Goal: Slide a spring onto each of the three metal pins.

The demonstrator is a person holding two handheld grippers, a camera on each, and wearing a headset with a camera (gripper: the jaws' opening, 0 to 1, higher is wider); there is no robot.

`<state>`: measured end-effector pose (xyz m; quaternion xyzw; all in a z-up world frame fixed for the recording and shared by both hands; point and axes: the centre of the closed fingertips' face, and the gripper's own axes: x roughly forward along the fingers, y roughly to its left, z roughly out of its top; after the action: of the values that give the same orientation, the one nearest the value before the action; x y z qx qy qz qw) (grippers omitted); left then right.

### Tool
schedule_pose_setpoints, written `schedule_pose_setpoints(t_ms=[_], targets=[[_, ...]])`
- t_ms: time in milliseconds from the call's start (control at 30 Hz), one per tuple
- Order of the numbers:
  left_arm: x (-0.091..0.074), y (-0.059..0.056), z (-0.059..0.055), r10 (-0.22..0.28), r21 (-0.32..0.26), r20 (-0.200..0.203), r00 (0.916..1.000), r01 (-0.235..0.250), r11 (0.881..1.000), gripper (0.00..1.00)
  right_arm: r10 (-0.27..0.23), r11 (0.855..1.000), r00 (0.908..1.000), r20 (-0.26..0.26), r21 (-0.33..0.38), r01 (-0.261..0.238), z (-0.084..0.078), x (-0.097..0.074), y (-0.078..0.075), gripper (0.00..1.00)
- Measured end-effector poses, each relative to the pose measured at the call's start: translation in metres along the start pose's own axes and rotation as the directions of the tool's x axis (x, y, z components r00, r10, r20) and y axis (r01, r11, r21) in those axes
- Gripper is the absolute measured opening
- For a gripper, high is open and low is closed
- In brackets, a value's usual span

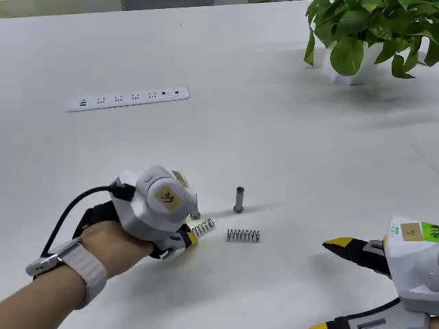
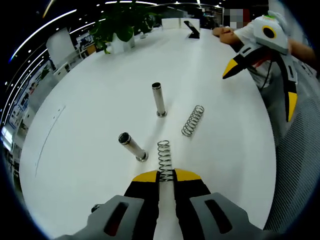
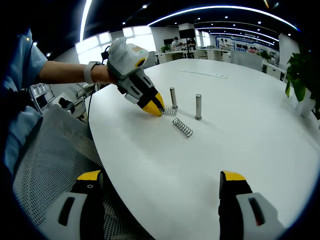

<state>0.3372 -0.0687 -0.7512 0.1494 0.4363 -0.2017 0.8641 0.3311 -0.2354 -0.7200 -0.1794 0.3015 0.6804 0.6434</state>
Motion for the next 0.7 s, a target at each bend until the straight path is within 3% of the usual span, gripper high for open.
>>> schedule_pose_setpoints(t_ms=[167,300,400,500,700], targets=[[-0.002,0.000,-0.002,0.017,-0.054,0.038,0.9992,-0.015,0.998,0.10,0.008,1.000,0.9999,-0.014,-0.004,-0.008,-0.002,0.003,0.000,0.97],[-0.005,-0.004,-0.004,0.012,-0.061,0.064,0.9979,-0.009,0.998,0.10,0.018,1.000,0.9996,-0.020,-0.015,-0.018,0.001,0.004,0.001,0.97],[-0.015,-0.010,0.002,0.034,-0.077,0.116,0.9927,-0.025,0.997,0.10,0.015,1.000,0.9997,-0.020,-0.024,-0.015,0.004,0.005,0.000,0.96],[-0.025,-0.018,0.002,0.024,-0.118,0.175,0.9844,-0.003,0.993,0.10,0.007,1.000,0.9998,-0.020,-0.021,-0.007,0.005,0.007,-0.003,0.95],[-0.041,-0.031,-0.009,0.033,-0.124,0.209,0.9773,-0.007,0.992,0.10,0.016,0.999,0.9996,-0.026,-0.045,-0.017,0.008,0.012,0.001,0.95]])
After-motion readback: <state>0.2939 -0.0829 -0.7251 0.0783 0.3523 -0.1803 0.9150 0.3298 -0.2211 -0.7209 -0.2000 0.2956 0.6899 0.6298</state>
